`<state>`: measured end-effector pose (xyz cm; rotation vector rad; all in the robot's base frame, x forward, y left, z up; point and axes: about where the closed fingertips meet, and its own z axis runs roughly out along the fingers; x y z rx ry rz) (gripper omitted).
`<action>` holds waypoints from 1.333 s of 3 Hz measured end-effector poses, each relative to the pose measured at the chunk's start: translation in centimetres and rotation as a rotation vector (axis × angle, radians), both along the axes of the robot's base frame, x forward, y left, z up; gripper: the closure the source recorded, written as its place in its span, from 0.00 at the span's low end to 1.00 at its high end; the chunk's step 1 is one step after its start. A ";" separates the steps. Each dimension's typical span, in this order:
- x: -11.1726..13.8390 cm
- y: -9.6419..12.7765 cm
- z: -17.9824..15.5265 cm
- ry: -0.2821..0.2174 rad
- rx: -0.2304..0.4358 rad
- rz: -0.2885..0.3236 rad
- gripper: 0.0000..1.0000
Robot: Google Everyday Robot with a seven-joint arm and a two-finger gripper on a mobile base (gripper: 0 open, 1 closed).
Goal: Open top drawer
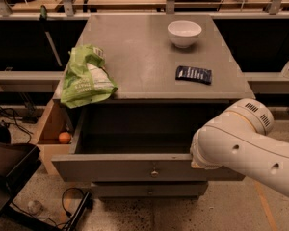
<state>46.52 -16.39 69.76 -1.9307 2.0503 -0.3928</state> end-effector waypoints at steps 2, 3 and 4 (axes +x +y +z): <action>0.7 -1.8 4.1 -0.028 -0.002 0.017 1.00; 2.1 -5.7 11.7 -0.096 0.019 0.007 1.00; 3.5 -6.0 15.3 -0.155 -0.012 0.089 1.00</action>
Offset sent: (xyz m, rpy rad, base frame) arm 0.0430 -0.1047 0.2302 -0.0067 -0.1479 0.0933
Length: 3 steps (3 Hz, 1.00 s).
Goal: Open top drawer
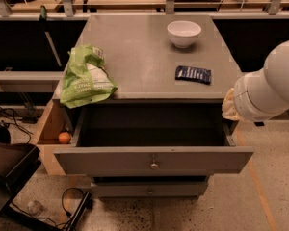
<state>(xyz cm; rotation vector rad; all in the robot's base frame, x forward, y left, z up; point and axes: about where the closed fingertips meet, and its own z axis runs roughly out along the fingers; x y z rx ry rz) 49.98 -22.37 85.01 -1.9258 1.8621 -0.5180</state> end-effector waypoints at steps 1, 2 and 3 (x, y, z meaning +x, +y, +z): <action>0.3 0.3 -0.7 0.009 0.000 -0.003 1.00; 1.6 1.5 -3.1 0.026 0.031 0.012 1.00; 2.8 2.9 -6.1 0.058 0.071 0.024 1.00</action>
Offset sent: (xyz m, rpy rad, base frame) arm 0.0373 0.0297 -0.0687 0.0773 0.0537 0.0313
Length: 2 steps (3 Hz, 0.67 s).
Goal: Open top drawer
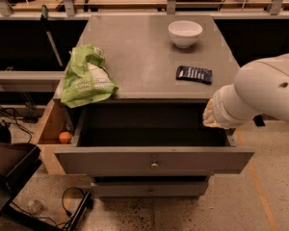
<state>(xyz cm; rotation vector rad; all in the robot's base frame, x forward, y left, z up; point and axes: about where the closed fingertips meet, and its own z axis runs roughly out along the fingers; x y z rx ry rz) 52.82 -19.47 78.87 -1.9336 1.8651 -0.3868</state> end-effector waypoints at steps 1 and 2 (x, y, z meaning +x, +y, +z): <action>0.6 1.0 -3.1 0.043 0.037 -0.001 1.00; 0.7 2.0 -6.7 0.098 0.086 -0.002 1.00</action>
Offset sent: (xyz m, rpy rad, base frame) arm 0.0081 0.0310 -0.1136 0.1543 0.1733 -0.0068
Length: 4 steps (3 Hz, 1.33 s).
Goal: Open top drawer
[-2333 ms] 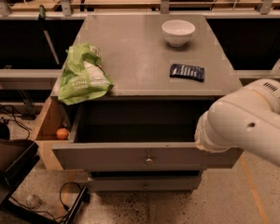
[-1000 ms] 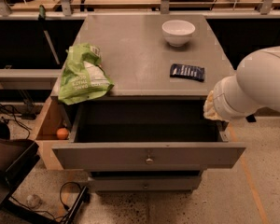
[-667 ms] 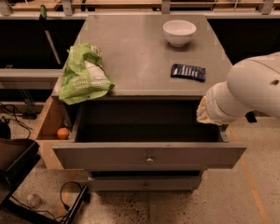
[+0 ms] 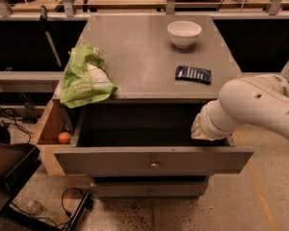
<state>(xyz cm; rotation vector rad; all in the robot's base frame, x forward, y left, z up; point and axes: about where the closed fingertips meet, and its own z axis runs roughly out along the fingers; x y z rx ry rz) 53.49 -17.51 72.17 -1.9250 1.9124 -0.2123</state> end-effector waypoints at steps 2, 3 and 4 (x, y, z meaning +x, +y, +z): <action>-1.9 0.9 -5.2 0.134 0.009 0.020 1.00; -4.3 0.1 -4.6 0.192 -0.033 0.032 1.00; -10.8 -2.6 -1.1 0.312 -0.122 0.049 1.00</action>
Offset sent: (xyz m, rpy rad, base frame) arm -0.0653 -0.0027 -0.0615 -0.0998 0.2814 0.0516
